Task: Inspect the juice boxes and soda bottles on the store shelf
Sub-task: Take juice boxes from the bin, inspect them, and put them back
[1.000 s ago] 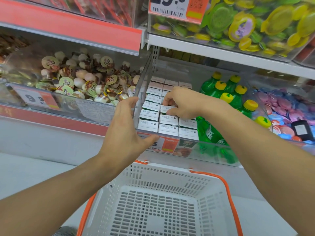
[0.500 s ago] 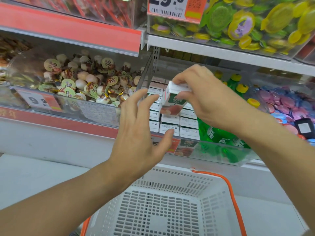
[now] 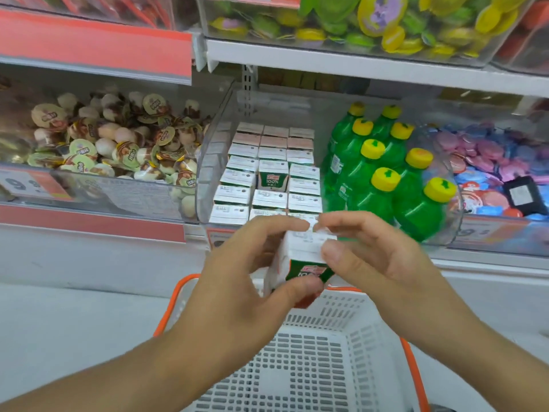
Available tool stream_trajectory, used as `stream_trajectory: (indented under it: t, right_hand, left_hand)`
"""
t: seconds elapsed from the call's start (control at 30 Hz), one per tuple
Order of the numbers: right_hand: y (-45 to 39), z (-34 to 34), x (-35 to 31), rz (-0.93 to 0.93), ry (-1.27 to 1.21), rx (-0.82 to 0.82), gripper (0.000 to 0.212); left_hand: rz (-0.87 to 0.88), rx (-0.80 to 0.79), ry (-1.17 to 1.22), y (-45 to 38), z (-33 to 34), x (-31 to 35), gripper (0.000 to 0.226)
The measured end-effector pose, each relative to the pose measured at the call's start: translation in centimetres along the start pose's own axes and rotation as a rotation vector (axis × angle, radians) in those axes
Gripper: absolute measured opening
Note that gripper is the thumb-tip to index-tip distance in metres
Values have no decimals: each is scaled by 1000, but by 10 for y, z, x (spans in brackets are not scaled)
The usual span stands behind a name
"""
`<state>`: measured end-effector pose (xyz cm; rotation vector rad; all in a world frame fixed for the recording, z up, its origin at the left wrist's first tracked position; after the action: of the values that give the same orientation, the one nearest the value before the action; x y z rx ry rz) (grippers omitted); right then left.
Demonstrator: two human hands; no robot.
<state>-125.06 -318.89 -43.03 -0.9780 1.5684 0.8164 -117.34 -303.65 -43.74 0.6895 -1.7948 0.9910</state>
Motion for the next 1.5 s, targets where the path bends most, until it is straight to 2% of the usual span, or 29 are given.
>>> stream_trajectory:
  t: [0.1, 0.17, 0.23, 0.4, 0.63, 0.93, 1.07, 1.33, 1.5]
  right_hand:
    - [13, 15, 23, 337, -194, -162, 58]
    - [17, 23, 29, 439, -305, -190, 58]
    - [13, 24, 29, 405, -346, -143, 52]
    - [1, 12, 23, 284, -257, -25, 35]
    - [1, 11, 23, 356, -407, -180, 35]
    - [-7, 12, 16, 297, -516, -378, 47]
    - [-7, 11, 17, 295, -499, -381, 42]
    - [-5, 13, 18, 307, -463, -409, 46]
    - [-5, 11, 21, 356, -387, -330, 51]
  left_hand:
    - [63, 41, -51, 4, 2, 6, 45]
    - [66, 62, -83, 4, 4, 6, 46]
    - [52, 58, -100, 2, 5, 5, 46]
    - [114, 12, -121, -5, 3, 7, 40]
    - [125, -7, -165, -2, -4, 8, 43]
    - [76, -32, -103, -4, -8, 2, 44]
    - [73, -28, -98, -5, -9, 3, 43]
    - [53, -17, -87, -6, -10, 3, 42]
    - [40, -19, -86, -7, -10, 3, 43]
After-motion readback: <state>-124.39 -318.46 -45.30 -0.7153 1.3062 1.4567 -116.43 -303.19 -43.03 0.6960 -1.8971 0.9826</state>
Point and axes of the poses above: each hand's wrist, its own y-axis away from the middle knuckle, its own z-axis out of the palm, x = y × z, the point moved 5 cm from there along -y, towards the middle knuckle, and after that the axes turned 7 degrees about x, right-handed, at the moved point
